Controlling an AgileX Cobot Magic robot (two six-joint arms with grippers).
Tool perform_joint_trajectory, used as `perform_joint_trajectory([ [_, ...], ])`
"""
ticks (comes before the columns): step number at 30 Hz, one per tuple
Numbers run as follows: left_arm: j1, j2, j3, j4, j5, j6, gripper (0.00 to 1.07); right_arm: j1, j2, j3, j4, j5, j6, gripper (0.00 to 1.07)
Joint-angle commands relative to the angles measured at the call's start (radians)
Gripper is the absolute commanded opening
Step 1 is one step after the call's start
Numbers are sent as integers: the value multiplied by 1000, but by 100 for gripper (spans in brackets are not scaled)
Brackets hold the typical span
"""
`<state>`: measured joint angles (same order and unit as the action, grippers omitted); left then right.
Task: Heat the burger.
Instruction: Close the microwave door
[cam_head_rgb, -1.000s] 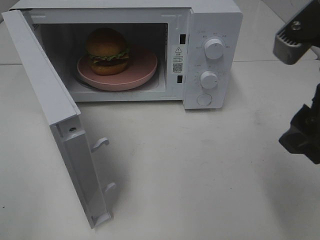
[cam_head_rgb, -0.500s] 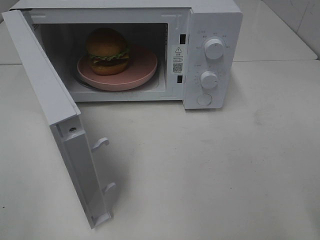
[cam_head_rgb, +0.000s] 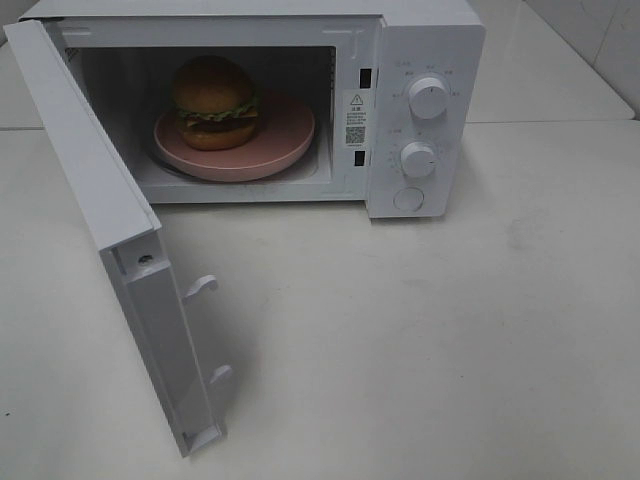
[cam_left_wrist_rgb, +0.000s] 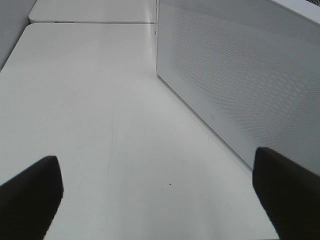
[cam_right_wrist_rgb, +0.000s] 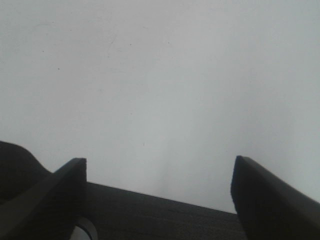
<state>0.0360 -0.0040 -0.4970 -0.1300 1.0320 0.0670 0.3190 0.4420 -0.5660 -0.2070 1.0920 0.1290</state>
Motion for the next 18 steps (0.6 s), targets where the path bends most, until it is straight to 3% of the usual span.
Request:
perform_joint_trajectory([
  [1,-1,-25,1,-5,-5,-4,98,-53,-76,29,19,2,-1,76],
  [8,-1,-25,1,-5,-5,-4,98,-161,-249,59,59,-58,-6,76],
  [18,-1,-25,1,-5,-5,-4,98,-202,-416,59,61,-58,-17,76],
])
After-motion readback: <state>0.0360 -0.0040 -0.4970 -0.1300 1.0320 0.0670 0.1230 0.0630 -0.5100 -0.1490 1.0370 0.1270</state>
